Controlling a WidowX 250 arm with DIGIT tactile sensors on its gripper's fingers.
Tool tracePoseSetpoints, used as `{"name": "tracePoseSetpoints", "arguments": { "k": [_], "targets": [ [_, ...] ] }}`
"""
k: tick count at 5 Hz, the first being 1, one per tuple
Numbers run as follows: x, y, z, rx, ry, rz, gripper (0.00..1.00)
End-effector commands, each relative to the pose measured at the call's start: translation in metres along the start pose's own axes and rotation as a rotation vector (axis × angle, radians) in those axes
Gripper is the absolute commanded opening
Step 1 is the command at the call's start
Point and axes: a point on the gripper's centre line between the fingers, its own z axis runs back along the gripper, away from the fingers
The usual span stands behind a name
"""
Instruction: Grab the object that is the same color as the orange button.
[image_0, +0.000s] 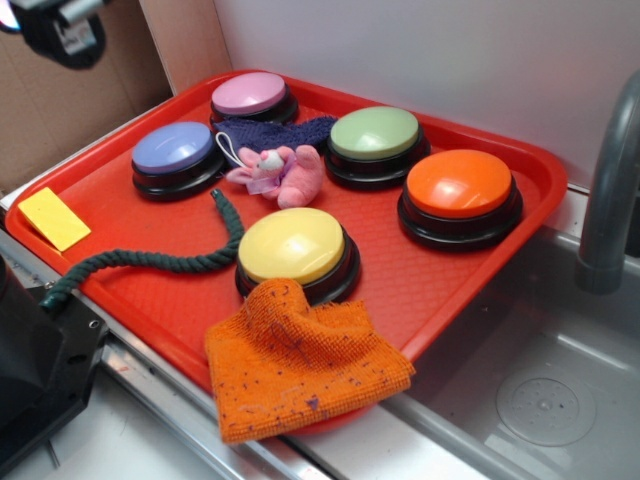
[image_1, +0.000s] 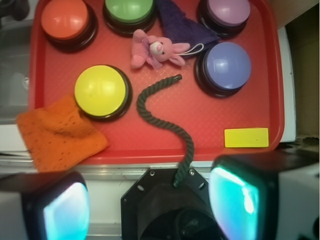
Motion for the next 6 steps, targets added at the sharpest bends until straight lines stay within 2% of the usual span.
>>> {"name": "tracePoseSetpoints", "arguments": {
  "k": [1,2,3,4,6],
  "targets": [
    [0.004,-0.037,-0.044,0.022,0.014,0.106,1.0],
    [-0.005,-0.052,-0.077,-0.064,0.043,0.178,1.0],
    [-0.01,-0.062,-0.109,-0.173,0.095,0.161,1.0],
    [-0.013,-0.069,-0.134,-0.241,0.141,0.149,1.0],
    [-0.015,-0.075,-0.172,-0.246,0.179,0.043,1.0]
  ]
}}
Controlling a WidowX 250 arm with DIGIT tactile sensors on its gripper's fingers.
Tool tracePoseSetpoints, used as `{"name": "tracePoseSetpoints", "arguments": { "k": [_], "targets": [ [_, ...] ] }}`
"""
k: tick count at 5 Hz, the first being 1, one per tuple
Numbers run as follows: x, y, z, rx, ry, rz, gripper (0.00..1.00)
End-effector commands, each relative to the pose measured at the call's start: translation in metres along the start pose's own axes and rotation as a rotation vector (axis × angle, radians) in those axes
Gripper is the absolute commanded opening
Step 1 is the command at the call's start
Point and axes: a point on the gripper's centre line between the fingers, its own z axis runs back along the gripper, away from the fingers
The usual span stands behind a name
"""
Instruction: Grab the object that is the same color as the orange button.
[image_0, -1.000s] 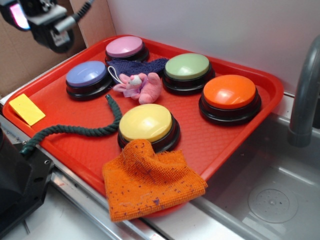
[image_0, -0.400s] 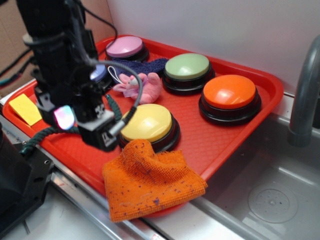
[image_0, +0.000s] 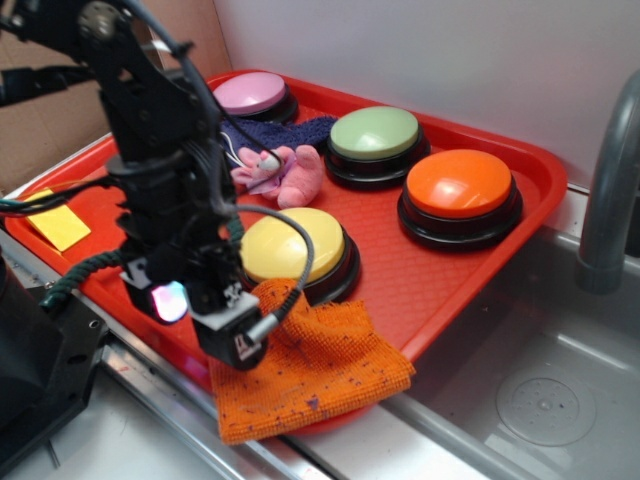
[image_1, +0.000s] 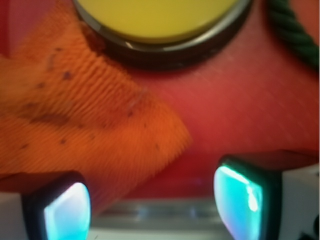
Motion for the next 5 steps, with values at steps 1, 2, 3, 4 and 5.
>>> {"name": "tracePoseSetpoints", "arguments": {
  "k": [1,2,3,4,5],
  "targets": [
    [0.0015,-0.0049,-0.0148,-0.008,0.007,-0.042,1.0],
    [0.0017,-0.0041,-0.0149,-0.003,0.006,-0.021,0.84],
    [-0.0012,-0.0007,-0.0188,-0.002,0.026,0.009,0.0],
    [-0.0026,0.0015,-0.02,0.008,0.028,0.016,0.0],
    [-0.0024,0.0021,-0.0192,0.018,0.019,0.018,0.0]
  ]
}}
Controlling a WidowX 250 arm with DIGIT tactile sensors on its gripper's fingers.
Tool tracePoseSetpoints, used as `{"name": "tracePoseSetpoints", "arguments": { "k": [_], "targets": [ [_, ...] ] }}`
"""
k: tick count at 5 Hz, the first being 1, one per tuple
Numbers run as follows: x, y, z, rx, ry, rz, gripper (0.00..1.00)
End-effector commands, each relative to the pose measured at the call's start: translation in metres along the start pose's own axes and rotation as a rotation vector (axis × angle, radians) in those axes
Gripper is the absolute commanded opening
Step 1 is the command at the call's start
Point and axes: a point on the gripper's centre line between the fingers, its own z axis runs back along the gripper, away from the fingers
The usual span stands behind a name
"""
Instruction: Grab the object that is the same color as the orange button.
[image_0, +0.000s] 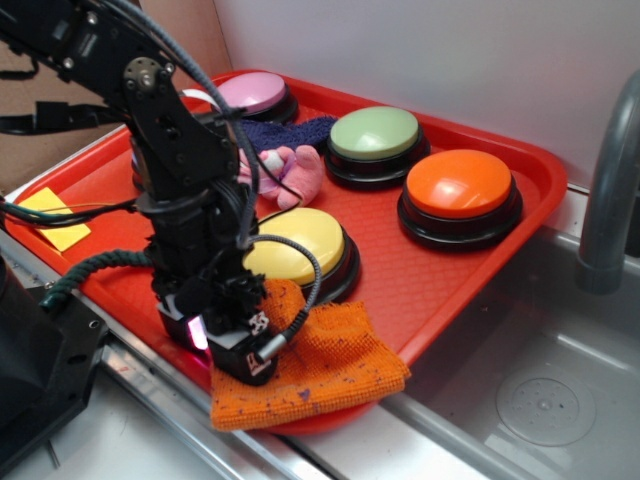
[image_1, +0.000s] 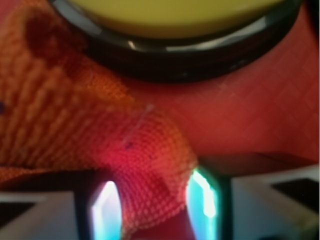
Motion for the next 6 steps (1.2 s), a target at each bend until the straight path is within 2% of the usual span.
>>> {"name": "tracePoseSetpoints", "arguments": {
  "k": [1,4,5,6],
  "targets": [
    [-0.005,0.002,-0.001,0.012,-0.005,0.008,0.0],
    [-0.003,0.006,0.001,-0.02,-0.022,-0.002,0.0],
    [-0.001,0.022,0.028,0.118,-0.039,-0.023,0.0],
    [0.005,0.041,0.079,0.131,-0.091,-0.03,0.0]
  ]
}}
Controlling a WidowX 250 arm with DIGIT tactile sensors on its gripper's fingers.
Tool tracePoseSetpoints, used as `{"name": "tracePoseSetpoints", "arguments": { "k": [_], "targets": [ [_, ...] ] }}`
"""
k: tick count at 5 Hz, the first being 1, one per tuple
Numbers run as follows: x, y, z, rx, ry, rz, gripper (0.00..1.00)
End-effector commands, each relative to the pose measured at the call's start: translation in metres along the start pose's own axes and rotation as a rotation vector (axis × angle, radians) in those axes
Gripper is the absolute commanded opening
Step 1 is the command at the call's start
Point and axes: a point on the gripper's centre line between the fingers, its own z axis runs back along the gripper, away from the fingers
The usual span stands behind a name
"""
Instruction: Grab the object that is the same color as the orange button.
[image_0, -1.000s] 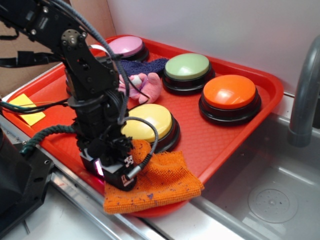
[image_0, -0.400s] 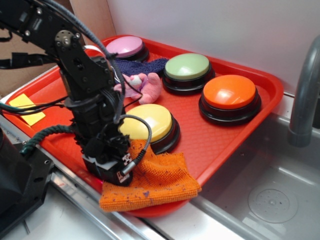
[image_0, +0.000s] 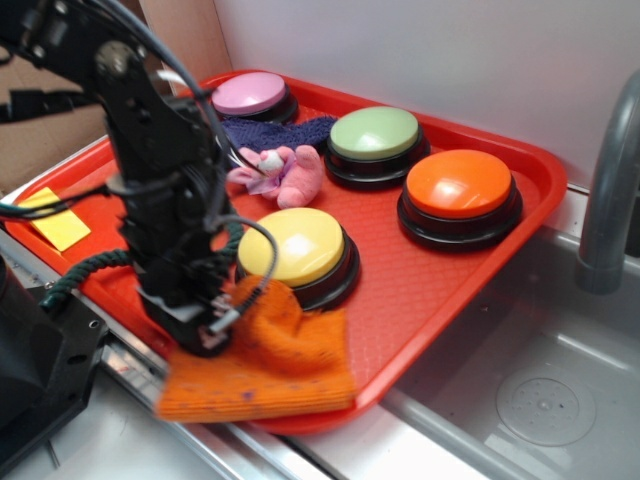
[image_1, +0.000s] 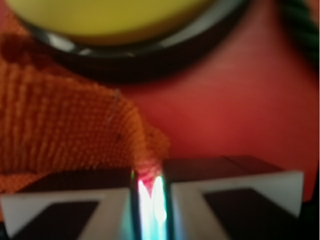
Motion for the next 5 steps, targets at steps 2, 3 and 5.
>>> {"name": "tracePoseSetpoints", "arguments": {
  "k": [2,3,5],
  "targets": [
    [0.023,0.06,0.143,0.117,-0.113,0.046,0.0],
    [0.029,0.092,0.184,0.089,-0.178,0.064,0.0],
    [0.024,0.134,0.228,0.147,-0.198,0.149,0.0]
  ]
}}
